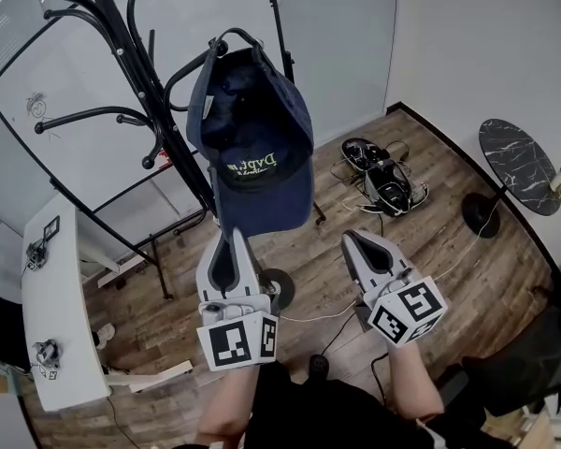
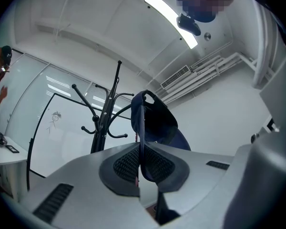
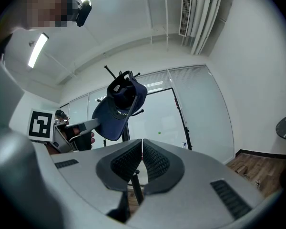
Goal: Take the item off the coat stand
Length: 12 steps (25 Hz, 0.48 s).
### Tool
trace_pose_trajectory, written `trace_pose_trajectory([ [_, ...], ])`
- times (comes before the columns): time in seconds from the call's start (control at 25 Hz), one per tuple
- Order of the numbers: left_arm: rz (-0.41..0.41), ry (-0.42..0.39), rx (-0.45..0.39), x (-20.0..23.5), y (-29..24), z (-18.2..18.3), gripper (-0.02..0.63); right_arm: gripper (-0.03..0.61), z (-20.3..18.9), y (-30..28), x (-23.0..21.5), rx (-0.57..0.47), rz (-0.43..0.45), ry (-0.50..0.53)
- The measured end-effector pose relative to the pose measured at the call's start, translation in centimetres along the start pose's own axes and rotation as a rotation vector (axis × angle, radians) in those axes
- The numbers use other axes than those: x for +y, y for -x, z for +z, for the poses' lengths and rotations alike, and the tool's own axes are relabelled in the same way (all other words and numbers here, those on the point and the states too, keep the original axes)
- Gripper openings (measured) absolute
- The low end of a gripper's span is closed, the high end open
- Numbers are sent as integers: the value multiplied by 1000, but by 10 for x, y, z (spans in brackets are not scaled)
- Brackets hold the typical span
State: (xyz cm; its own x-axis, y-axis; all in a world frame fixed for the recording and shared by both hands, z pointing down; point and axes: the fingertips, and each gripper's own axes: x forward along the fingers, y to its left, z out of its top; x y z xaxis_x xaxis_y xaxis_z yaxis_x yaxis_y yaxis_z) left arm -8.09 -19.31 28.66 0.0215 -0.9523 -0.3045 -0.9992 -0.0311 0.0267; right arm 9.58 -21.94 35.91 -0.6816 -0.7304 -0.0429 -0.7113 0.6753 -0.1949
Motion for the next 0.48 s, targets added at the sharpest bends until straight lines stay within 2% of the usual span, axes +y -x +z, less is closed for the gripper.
trace_pose_trajectory([
  [0.48, -83, 82, 47, 5, 30, -11, 32, 32, -2, -2, 17, -13, -2, 1],
])
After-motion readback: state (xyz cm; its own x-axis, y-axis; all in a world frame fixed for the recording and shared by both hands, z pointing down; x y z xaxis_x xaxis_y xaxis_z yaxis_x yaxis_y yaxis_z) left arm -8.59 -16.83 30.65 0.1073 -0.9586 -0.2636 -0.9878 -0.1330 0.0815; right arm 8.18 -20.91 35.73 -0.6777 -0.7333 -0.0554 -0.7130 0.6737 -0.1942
